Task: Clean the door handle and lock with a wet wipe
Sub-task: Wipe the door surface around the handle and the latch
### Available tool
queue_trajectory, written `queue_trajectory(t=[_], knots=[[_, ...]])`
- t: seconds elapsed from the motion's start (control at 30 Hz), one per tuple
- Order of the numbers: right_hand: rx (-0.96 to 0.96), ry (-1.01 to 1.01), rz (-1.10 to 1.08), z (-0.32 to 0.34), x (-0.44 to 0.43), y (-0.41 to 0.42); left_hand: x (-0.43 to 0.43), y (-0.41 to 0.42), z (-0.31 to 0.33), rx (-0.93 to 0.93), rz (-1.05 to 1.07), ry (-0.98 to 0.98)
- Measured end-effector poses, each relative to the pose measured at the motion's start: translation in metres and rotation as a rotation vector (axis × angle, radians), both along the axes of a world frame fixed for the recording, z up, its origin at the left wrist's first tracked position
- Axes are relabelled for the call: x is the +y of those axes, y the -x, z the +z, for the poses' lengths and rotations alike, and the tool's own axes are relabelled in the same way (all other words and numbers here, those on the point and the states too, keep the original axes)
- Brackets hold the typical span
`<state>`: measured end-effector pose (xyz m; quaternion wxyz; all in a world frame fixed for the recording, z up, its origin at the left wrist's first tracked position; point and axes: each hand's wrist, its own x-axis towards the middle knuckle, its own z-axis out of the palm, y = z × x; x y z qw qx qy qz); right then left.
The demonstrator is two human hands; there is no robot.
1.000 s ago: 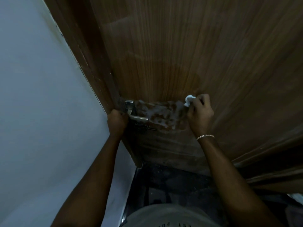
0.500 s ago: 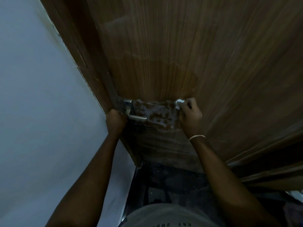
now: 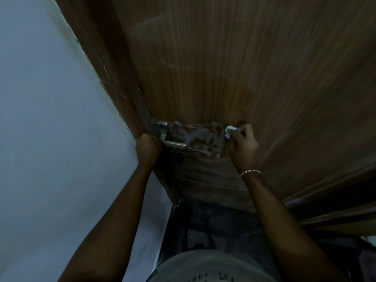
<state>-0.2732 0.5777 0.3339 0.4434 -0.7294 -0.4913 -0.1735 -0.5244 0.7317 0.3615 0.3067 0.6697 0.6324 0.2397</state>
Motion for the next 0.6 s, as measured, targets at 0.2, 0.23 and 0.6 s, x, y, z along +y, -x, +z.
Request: queue_trajectory(t=[0.2, 0.23, 0.6], knots=[[-0.054, 0.132, 0.019, -0.008, 0.023, 0.018, 0.002, 0.003, -0.001, 0.02, -0.03, -0.028], [-0.049, 0.155, 0.015, -0.015, 0.015, 0.017, 0.002, 0.003, -0.001, 0.016, -0.029, -0.03], [-0.024, 0.277, 0.042, -0.001, 0.011, 0.037, 0.003, 0.007, -0.003, 0.034, -0.081, -0.064]])
